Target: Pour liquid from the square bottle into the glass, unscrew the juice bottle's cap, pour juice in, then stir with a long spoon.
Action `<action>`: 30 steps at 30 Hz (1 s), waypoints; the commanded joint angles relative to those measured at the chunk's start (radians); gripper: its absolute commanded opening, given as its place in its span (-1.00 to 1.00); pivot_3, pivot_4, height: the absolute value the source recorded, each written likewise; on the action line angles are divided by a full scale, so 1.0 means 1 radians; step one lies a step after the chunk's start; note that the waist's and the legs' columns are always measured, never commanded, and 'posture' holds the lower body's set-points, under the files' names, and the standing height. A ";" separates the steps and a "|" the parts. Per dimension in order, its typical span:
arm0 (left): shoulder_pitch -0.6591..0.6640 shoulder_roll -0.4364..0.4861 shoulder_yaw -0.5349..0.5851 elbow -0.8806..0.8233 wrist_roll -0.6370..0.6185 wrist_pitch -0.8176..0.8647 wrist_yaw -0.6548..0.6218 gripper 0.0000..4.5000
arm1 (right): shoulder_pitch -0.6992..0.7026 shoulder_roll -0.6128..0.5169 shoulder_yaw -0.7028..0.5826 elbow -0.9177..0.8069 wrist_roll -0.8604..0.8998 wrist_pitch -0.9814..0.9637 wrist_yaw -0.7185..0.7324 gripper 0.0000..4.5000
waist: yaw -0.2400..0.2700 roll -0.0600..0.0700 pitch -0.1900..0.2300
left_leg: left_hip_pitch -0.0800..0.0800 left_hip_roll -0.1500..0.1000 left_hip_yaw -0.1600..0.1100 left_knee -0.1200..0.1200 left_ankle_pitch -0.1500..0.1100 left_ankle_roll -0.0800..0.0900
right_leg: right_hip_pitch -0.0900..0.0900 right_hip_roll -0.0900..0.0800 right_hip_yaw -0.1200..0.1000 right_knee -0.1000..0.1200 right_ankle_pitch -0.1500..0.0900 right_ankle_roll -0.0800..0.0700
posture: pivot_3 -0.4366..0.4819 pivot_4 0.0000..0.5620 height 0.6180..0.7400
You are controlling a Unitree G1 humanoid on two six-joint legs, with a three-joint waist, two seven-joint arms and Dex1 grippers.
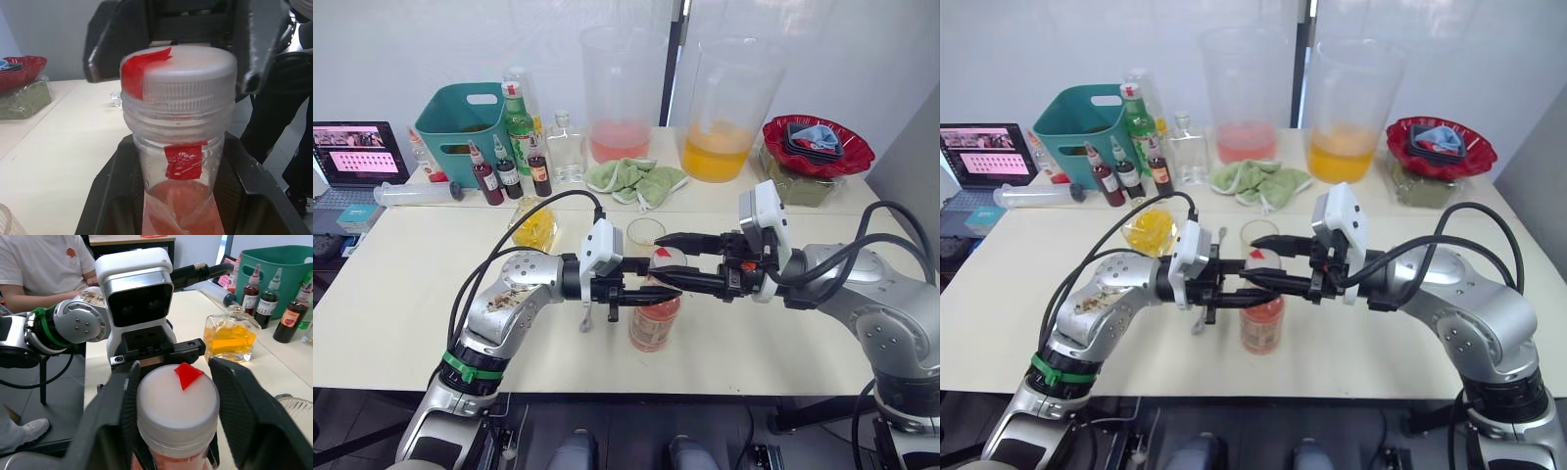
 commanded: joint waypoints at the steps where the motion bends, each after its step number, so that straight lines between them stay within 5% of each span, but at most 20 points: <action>1: 0.023 0.012 -0.020 -0.022 0.019 0.027 0.012 -0.34 | -0.023 -0.009 0.015 0.012 -0.007 -0.022 0.066 -0.26 | 0.000 0.000 0.000 | 0.000 0.000 0.000 0.000 0.000 0.000 | 0.000 0.000 0.000 0.000 0.000 0.000 | -0.05 -0.47 1.00; 14: 0.076 0.059 -0.011 -0.115 0.019 0.063 0.057 -0.34 | -0.299 0.060 0.240 0.488 -0.249 -0.403 0.747 -0.26 | -0.020 0.000 0.000 | 0.003 0.001 0.000 -0.001 0.000 0.000 | 0.001 0.001 0.000 0.001 0.000 0.000 | -0.05 -0.47 1.00; 19: 0.083 0.068 -0.010 -0.128 0.017 0.065 0.071 -0.34 | -0.384 0.068 0.285 0.602 -0.246 -0.453 0.826 -0.26 | -0.022 0.000 0.000 | 0.002 0.001 -0.001 -0.001 0.000 0.000 | 0.000 0.001 0.000 0.001 0.000 0.000 | -0.05 -0.47 1.00; 22: 0.086 0.074 -0.012 -0.134 0.021 0.065 0.079 -0.34 | -0.413 0.055 0.296 0.615 -0.204 -0.428 0.826 0.37 | -0.022 0.000 0.000 | 0.002 0.001 -0.001 -0.001 0.000 0.000 | 0.000 0.001 0.000 0.001 0.000 0.000 | -0.05 -0.47 1.00; 26: 0.091 0.076 -0.012 -0.135 0.020 0.064 0.081 -0.34 | -0.400 0.021 0.233 0.564 -0.166 -0.330 0.812 0.93 | -0.020 0.000 0.000 | 0.001 0.001 -0.001 -0.001 0.000 0.000 | -0.001 0.000 0.000 0.001 0.000 0.000 | -0.05 -0.47 1.00; 30: 0.079 0.068 -0.018 -0.113 0.020 0.057 0.073 -0.34 | -0.320 -0.005 0.129 0.444 -0.127 -0.241 0.658 0.99 | -0.018 0.000 0.000 | 0.001 0.001 -0.001 -0.001 0.000 0.000 | -0.001 0.000 -0.001 0.001 0.000 0.000 | -0.05 -0.47 1.00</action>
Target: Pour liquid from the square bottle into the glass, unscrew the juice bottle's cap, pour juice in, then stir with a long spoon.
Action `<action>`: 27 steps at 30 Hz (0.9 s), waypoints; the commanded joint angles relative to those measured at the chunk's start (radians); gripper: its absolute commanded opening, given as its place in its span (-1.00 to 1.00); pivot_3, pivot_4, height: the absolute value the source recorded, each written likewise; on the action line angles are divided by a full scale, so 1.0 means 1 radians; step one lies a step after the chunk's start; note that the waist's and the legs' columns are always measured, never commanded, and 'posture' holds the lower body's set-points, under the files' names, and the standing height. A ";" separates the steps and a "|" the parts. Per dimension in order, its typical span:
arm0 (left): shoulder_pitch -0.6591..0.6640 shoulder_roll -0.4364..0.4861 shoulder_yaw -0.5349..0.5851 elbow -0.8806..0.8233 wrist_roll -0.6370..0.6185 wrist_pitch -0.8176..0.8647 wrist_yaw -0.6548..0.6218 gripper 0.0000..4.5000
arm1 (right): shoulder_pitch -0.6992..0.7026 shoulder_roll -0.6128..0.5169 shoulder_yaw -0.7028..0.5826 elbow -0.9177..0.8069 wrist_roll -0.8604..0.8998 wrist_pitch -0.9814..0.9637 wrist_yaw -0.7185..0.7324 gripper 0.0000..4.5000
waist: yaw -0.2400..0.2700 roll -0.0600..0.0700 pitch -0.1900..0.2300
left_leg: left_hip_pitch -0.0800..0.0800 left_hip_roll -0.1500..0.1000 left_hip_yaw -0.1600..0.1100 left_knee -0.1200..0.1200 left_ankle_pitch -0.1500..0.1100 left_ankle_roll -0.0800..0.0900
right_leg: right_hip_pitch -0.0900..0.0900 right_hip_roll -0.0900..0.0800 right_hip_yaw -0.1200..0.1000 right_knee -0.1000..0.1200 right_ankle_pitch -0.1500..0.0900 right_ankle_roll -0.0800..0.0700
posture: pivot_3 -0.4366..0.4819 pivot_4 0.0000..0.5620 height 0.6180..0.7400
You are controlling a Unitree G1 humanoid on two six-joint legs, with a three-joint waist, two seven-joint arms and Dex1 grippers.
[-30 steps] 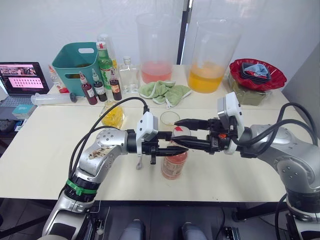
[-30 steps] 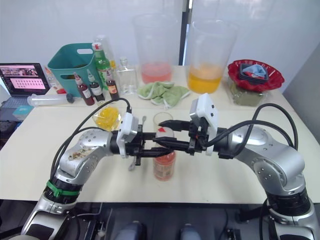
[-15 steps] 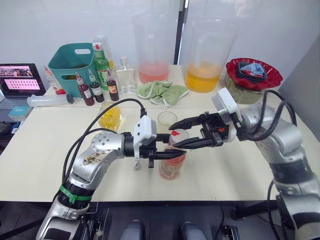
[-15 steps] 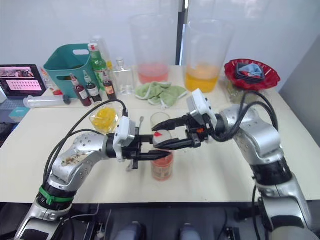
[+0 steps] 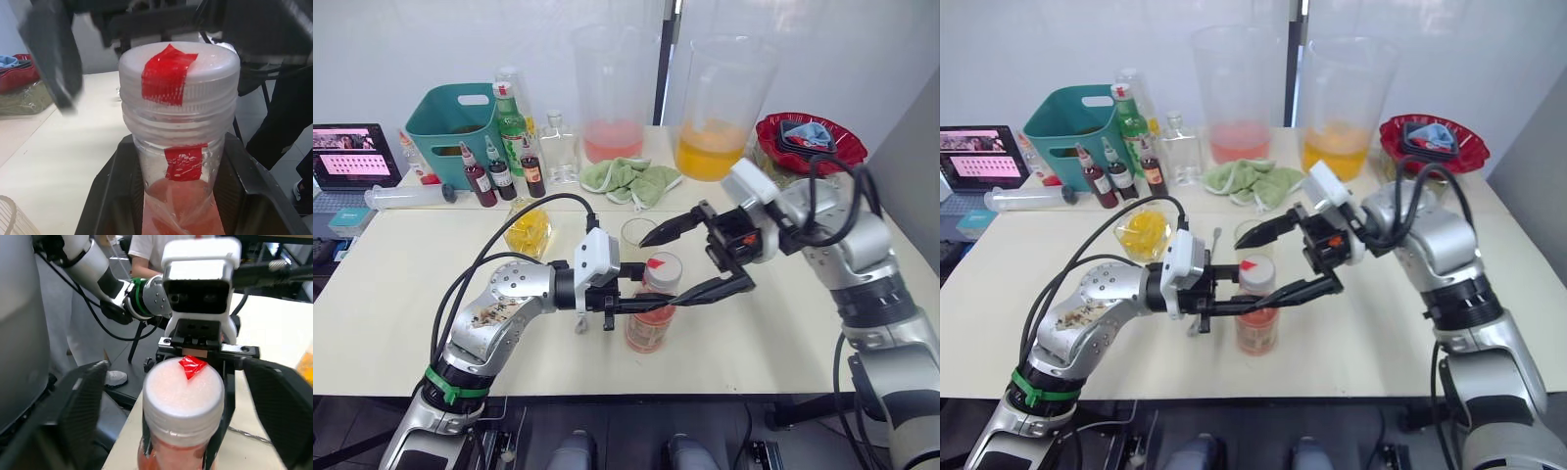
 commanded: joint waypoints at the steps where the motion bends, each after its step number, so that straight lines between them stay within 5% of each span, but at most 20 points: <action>1: 0.006 0.008 -0.036 0.031 0.021 0.022 -0.014 -0.34 | 0.058 -0.013 -0.119 -0.133 0.049 0.069 -0.131 0.99 | -0.001 0.000 0.000 | 0.000 0.000 0.000 0.000 0.000 0.000 | 0.000 0.000 0.000 0.000 0.000 0.000 | -0.05 -0.47 1.00; 13: -0.040 -0.033 -0.068 0.114 0.027 -0.020 -0.075 -0.34 | 0.343 0.010 -0.299 -0.570 0.151 0.321 -0.688 0.99 | 0.013 0.000 0.000 | 0.000 -0.001 0.001 0.000 0.000 0.000 | 0.001 0.000 0.001 -0.001 0.000 0.000 | -0.05 -0.47 1.00; 19: -0.059 -0.050 -0.075 0.143 0.034 -0.033 -0.094 -0.34 | 0.385 0.022 -0.298 -0.620 0.157 0.335 -0.790 0.99 | 0.017 0.000 0.000 | 0.000 -0.001 0.002 0.001 0.000 0.000 | 0.001 0.000 0.001 -0.001 0.000 0.000 | -0.05 -0.47 1.00; 27: -0.048 -0.048 -0.067 0.132 0.039 -0.033 -0.084 -0.34 | 0.393 0.021 -0.291 -0.602 0.200 0.305 -0.737 -0.11 | 0.019 0.000 0.000 | 0.000 -0.001 0.002 0.001 0.000 0.000 | 0.001 0.000 0.001 -0.001 0.000 0.000 | -0.05 -0.47 1.00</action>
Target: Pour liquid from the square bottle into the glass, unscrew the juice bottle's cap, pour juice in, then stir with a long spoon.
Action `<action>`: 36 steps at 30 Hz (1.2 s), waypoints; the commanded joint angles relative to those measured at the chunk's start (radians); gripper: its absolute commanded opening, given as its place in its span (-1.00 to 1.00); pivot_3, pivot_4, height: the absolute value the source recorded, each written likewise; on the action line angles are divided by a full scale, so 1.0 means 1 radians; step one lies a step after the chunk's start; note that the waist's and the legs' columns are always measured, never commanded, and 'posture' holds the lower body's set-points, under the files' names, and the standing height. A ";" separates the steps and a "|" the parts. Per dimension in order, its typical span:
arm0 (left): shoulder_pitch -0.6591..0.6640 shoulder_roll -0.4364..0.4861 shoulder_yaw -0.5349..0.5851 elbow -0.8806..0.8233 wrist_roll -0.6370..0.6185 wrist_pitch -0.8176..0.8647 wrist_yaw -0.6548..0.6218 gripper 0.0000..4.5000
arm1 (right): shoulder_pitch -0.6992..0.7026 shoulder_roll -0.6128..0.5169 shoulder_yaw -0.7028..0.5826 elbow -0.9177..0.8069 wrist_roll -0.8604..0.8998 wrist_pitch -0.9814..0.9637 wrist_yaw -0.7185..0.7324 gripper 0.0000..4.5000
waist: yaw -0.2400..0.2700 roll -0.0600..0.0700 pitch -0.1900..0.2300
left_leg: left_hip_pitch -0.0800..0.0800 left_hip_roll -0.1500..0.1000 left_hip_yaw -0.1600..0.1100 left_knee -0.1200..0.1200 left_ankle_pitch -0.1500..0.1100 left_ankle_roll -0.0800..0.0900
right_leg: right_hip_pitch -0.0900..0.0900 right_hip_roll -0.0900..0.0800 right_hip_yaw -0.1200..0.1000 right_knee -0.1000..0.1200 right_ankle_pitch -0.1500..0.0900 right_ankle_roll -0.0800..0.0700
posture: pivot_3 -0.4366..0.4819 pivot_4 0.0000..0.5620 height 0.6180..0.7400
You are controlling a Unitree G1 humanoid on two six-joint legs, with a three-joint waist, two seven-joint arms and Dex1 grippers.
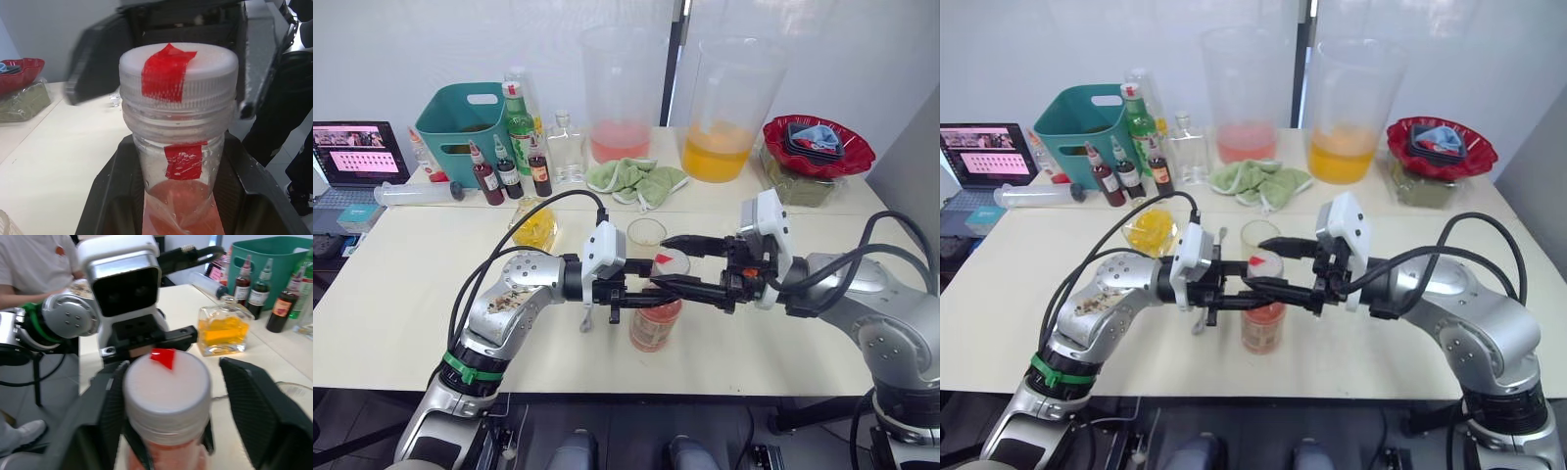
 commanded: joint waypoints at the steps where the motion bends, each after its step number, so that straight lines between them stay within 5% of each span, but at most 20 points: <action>1: 0.024 0.004 -0.031 0.000 0.030 0.019 0.007 -0.34 | -0.021 -0.002 -0.019 -0.005 0.027 -0.033 0.042 -0.24 | 0.000 0.000 0.000 | 0.000 0.000 0.000 0.000 0.000 0.000 | 0.000 0.000 0.000 0.000 0.000 0.000 | -0.05 -0.47 1.00; 12: 0.062 0.035 -0.014 -0.073 0.022 0.055 0.046 -0.34 | -0.169 -0.068 0.165 0.291 -0.216 -0.332 0.497 -0.24 | -0.004 0.000 0.000 | 0.001 0.001 0.001 0.000 0.000 0.000 | 0.001 0.001 0.000 -0.002 0.000 0.000 | -0.05 -0.47 1.00; 20: 0.070 0.041 -0.011 -0.096 0.021 0.072 0.070 -0.34 | -0.296 -0.034 0.230 0.433 -0.259 -0.399 0.668 -0.24 | -0.005 0.000 0.000 | 0.001 0.001 0.000 0.000 0.000 0.000 | 0.001 0.001 0.000 -0.001 0.000 0.000 | -0.05 -0.47 1.00; 21: 0.071 0.041 -0.011 -0.097 0.020 0.075 0.071 -0.34 | -0.304 -0.030 0.228 0.438 -0.254 -0.390 0.674 0.22 | -0.004 0.000 0.000 | 0.002 0.001 0.000 0.000 0.000 0.000 | 0.001 0.000 0.000 -0.001 0.000 0.000 | -0.05 -0.47 1.00; 26: 0.074 0.042 -0.011 -0.100 0.021 0.075 0.069 -0.34 | -0.318 -0.020 0.206 0.431 -0.231 -0.344 0.672 0.96 | -0.005 0.000 0.000 | 0.001 0.001 0.000 0.000 0.000 0.000 | 0.000 0.000 0.000 0.000 0.000 0.000 | -0.05 -0.47 1.00; 36: 0.065 0.032 -0.023 -0.085 0.022 0.066 0.058 -0.34 | -0.305 -0.048 0.100 0.358 -0.143 -0.231 0.602 0.98 | -0.004 0.000 0.000 | 0.001 0.001 0.000 0.000 0.000 0.000 | 0.000 0.000 0.000 0.000 0.000 0.000 | -0.05 -0.47 1.00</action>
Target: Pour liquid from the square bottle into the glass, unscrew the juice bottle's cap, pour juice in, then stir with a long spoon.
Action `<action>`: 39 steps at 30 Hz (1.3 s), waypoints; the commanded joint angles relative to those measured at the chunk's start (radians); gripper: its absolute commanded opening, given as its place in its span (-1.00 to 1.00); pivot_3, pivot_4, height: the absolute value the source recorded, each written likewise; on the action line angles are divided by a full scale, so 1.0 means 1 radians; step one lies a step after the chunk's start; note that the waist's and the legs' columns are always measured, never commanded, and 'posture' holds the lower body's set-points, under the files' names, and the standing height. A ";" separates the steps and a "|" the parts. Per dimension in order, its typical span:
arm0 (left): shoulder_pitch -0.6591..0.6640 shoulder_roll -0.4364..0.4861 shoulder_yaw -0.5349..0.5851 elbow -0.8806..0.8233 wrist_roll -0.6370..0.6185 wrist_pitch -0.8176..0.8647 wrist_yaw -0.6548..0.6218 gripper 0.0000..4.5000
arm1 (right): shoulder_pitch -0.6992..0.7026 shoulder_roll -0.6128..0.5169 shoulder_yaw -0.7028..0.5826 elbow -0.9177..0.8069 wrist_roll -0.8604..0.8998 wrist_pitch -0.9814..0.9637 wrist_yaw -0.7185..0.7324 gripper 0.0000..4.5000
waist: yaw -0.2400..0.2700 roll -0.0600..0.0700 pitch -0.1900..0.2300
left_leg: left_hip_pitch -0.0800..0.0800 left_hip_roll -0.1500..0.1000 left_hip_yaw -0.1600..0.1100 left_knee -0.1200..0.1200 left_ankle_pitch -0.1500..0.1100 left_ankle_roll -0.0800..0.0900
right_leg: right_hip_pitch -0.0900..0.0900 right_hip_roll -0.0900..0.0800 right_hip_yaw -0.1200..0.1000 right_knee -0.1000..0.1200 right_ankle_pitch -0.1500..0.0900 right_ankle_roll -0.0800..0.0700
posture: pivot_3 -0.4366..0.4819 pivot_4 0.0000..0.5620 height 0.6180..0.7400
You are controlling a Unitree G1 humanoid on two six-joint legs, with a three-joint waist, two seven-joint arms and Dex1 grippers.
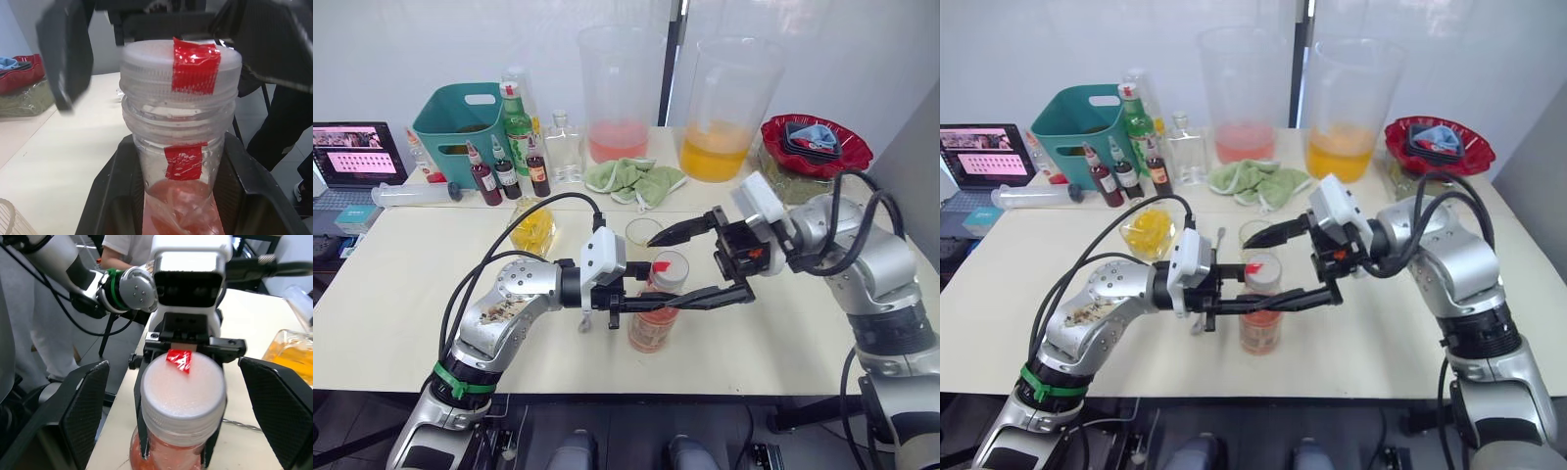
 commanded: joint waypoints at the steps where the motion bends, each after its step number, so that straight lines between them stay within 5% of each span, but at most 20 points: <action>1: 0.014 0.009 -0.035 0.021 0.015 0.024 -0.016 -0.34 | -0.005 -0.021 -0.075 -0.072 0.076 0.066 -0.038 0.98 | 0.000 0.000 0.000 | 0.000 0.000 0.000 0.000 0.000 0.000 | 0.000 0.000 0.000 0.000 0.000 0.000 | -0.05 -0.47 1.00; 11: -0.011 0.002 -0.042 0.054 0.016 0.014 -0.050 -0.34 | 0.145 0.024 -0.089 -0.210 -0.010 0.007 -0.234 0.98 | 0.001 0.000 0.000 | 0.000 0.000 0.000 0.000 0.000 0.000 | 0.000 0.000 0.000 0.000 0.000 0.000 | -0.05 -0.47 1.00; 16: -0.017 0.002 -0.043 0.065 0.021 0.008 -0.063 -0.34 | 0.171 0.047 -0.095 -0.227 -0.025 -0.011 -0.286 0.37 | 0.001 0.000 0.000 | 0.000 0.000 0.000 0.000 0.000 0.000 | 0.000 0.000 0.000 0.000 0.000 0.000 | -0.05 -0.47 1.00; 38: -0.024 0.005 -0.038 0.073 0.023 0.015 -0.064 -0.34 | 0.178 0.047 -0.099 -0.256 0.007 0.006 -0.287 0.37 | 0.000 0.000 0.000 | 0.000 0.000 0.000 0.000 0.000 0.000 | 0.000 0.000 0.000 0.000 0.000 0.000 | -0.05 -0.47 1.00; 39: -0.023 0.005 -0.039 0.070 0.022 0.017 -0.063 -0.34 | 0.181 0.048 -0.099 -0.256 0.007 0.006 -0.289 0.25 | 0.000 0.000 0.000 | 0.000 0.000 0.000 0.000 0.000 0.000 | 0.000 0.000 0.000 0.000 0.000 0.000 | -0.05 -0.47 1.00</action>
